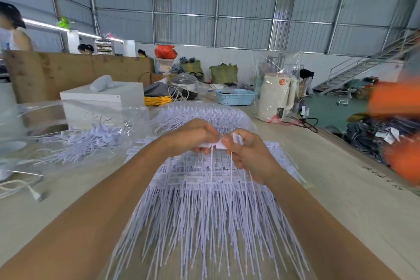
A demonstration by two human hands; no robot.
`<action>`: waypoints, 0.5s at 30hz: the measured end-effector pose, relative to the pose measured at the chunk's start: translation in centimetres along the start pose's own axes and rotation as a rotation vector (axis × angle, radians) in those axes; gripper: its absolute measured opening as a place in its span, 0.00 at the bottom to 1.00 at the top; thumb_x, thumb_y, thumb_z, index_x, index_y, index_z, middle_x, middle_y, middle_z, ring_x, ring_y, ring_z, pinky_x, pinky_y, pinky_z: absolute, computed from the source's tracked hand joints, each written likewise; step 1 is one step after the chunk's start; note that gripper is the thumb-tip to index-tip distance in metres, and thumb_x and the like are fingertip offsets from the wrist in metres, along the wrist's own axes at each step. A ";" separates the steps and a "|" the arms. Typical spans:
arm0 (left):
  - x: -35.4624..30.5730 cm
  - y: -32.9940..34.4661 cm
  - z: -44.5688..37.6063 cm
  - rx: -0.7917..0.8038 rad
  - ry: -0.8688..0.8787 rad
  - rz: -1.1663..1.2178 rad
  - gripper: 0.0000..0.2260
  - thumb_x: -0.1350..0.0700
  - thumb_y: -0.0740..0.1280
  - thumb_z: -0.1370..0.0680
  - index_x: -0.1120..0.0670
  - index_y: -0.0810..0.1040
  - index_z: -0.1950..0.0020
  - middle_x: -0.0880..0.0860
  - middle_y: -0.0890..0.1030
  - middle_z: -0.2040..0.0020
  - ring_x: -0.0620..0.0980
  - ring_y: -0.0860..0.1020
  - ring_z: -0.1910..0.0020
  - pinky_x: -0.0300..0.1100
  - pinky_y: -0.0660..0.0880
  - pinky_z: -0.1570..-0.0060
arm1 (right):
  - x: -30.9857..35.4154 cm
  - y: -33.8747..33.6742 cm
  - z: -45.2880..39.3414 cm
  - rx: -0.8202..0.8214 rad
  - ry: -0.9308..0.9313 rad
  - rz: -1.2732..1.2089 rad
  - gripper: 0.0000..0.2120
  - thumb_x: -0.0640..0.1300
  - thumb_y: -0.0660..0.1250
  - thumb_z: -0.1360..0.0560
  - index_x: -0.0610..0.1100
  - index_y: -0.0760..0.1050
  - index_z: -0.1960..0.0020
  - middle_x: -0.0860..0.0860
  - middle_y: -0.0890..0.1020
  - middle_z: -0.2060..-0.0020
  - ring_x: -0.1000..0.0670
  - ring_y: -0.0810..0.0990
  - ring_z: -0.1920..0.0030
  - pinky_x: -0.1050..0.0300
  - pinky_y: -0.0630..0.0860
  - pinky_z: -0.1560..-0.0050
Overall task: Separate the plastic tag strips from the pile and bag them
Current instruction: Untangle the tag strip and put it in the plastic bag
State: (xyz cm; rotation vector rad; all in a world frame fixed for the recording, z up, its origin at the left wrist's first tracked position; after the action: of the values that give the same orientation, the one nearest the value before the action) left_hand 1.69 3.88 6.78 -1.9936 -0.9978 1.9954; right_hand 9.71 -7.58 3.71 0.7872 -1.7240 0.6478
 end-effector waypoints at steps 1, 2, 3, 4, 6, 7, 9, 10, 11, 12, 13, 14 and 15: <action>0.1 -0.3 0.0 -0.016 0.016 0.021 0.07 0.59 0.65 0.22 0.59 0.77 0.60 0.53 0.78 0.68 0.44 0.72 0.73 0.36 0.66 0.71 | 0.0 -0.4 -0.1 -0.033 -0.011 -0.022 0.08 0.40 0.65 0.23 0.42 0.70 0.60 0.50 0.70 0.74 0.58 0.62 0.80 0.67 0.59 0.80; 0.3 -0.5 0.1 -0.034 0.016 0.048 0.10 0.58 0.66 0.22 0.59 0.78 0.63 0.51 0.77 0.73 0.43 0.70 0.77 0.35 0.64 0.73 | 0.1 -0.7 -0.1 -0.050 -0.017 -0.026 0.08 0.41 0.65 0.23 0.42 0.70 0.60 0.48 0.69 0.73 0.57 0.61 0.80 0.66 0.59 0.80; 0.5 -0.5 0.1 -0.047 0.009 0.080 0.13 0.56 0.66 0.22 0.59 0.77 0.65 0.50 0.77 0.75 0.43 0.69 0.78 0.34 0.63 0.75 | 0.1 -0.8 -0.1 -0.051 -0.019 -0.018 0.08 0.41 0.65 0.23 0.41 0.70 0.60 0.47 0.68 0.72 0.57 0.61 0.79 0.66 0.58 0.79; 0.6 -0.5 0.1 -0.052 0.010 0.107 0.15 0.55 0.66 0.22 0.58 0.76 0.67 0.48 0.75 0.77 0.42 0.67 0.80 0.33 0.63 0.76 | 0.0 -0.8 -0.1 -0.046 -0.019 -0.006 0.08 0.41 0.66 0.23 0.41 0.70 0.59 0.47 0.67 0.71 0.57 0.60 0.79 0.66 0.58 0.79; 0.8 -0.1 0.1 -0.040 0.025 0.147 0.17 0.55 0.65 0.22 0.57 0.74 0.70 0.47 0.72 0.79 0.42 0.63 0.81 0.33 0.61 0.78 | 0.1 -0.6 -0.2 -0.033 -0.021 0.023 0.08 0.41 0.68 0.25 0.39 0.71 0.58 0.47 0.65 0.72 0.56 0.60 0.78 0.65 0.57 0.79; 0.8 0.0 0.1 -0.035 0.026 0.161 0.17 0.54 0.66 0.22 0.58 0.74 0.70 0.48 0.71 0.78 0.43 0.62 0.81 0.33 0.60 0.78 | 0.2 -0.4 -0.3 -0.031 -0.023 0.046 0.09 0.42 0.70 0.26 0.38 0.71 0.58 0.47 0.65 0.72 0.55 0.60 0.77 0.65 0.57 0.79; 1.0 0.1 0.0 -0.037 0.008 0.171 0.14 0.54 0.66 0.23 0.61 0.75 0.65 0.50 0.70 0.76 0.43 0.62 0.80 0.33 0.59 0.77 | 0.6 0.0 -0.4 -0.022 -0.035 0.084 0.09 0.41 0.71 0.27 0.37 0.72 0.57 0.46 0.64 0.71 0.55 0.58 0.77 0.65 0.56 0.79; 1.0 0.1 0.0 -0.035 -0.006 0.183 0.12 0.53 0.67 0.23 0.62 0.77 0.61 0.50 0.70 0.75 0.44 0.61 0.79 0.33 0.59 0.77 | 0.9 0.1 -0.4 -0.017 -0.046 0.096 0.09 0.41 0.71 0.28 0.37 0.72 0.56 0.46 0.63 0.71 0.55 0.58 0.77 0.65 0.56 0.79; 1.1 0.1 0.1 -0.025 -0.021 0.209 0.11 0.53 0.67 0.23 0.61 0.78 0.57 0.50 0.69 0.75 0.44 0.61 0.79 0.34 0.58 0.78 | 1.1 0.1 -0.4 -0.016 -0.060 0.107 0.09 0.40 0.71 0.28 0.38 0.72 0.56 0.47 0.62 0.71 0.55 0.58 0.77 0.65 0.57 0.79; 1.1 0.2 0.1 -0.013 -0.034 0.247 0.10 0.53 0.67 0.23 0.60 0.79 0.55 0.49 0.69 0.76 0.44 0.60 0.79 0.34 0.57 0.78 | 1.3 0.2 -0.4 -0.014 -0.078 0.115 0.10 0.40 0.71 0.28 0.39 0.70 0.58 0.47 0.62 0.71 0.55 0.58 0.77 0.65 0.57 0.79; 1.1 0.2 0.2 0.000 -0.041 0.286 0.09 0.54 0.67 0.23 0.59 0.79 0.56 0.48 0.68 0.76 0.44 0.60 0.79 0.34 0.56 0.77 | 1.4 0.2 -0.4 -0.011 -0.102 0.116 0.12 0.40 0.71 0.28 0.40 0.68 0.61 0.49 0.63 0.73 0.56 0.58 0.78 0.65 0.58 0.79; 1.1 0.2 0.2 0.008 -0.044 0.316 0.08 0.54 0.68 0.23 0.57 0.78 0.59 0.47 0.67 0.77 0.44 0.60 0.79 0.35 0.56 0.77 | 1.5 0.2 -0.5 -0.008 -0.129 0.113 0.14 0.39 0.71 0.27 0.41 0.65 0.65 0.52 0.63 0.74 0.57 0.59 0.78 0.66 0.58 0.78; 1.0 0.2 0.2 0.008 -0.047 0.337 0.09 0.54 0.68 0.23 0.56 0.76 0.62 0.47 0.66 0.77 0.44 0.59 0.79 0.35 0.56 0.77 | 1.5 0.3 -0.5 -0.010 -0.159 0.116 0.16 0.39 0.70 0.27 0.43 0.64 0.67 0.56 0.63 0.76 0.58 0.59 0.77 0.67 0.58 0.77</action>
State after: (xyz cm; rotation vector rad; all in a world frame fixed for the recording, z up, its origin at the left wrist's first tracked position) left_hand 1.44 4.17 5.76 -2.2438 -0.6960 2.2125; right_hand 9.46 -7.26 5.33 0.7524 -1.9280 0.6691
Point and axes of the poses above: each hand's wrist, its own z-axis away from the middle knuckle, its own y-axis out of the palm, x = y × z, the point moved 5 cm from there along -z, towards the middle knuckle
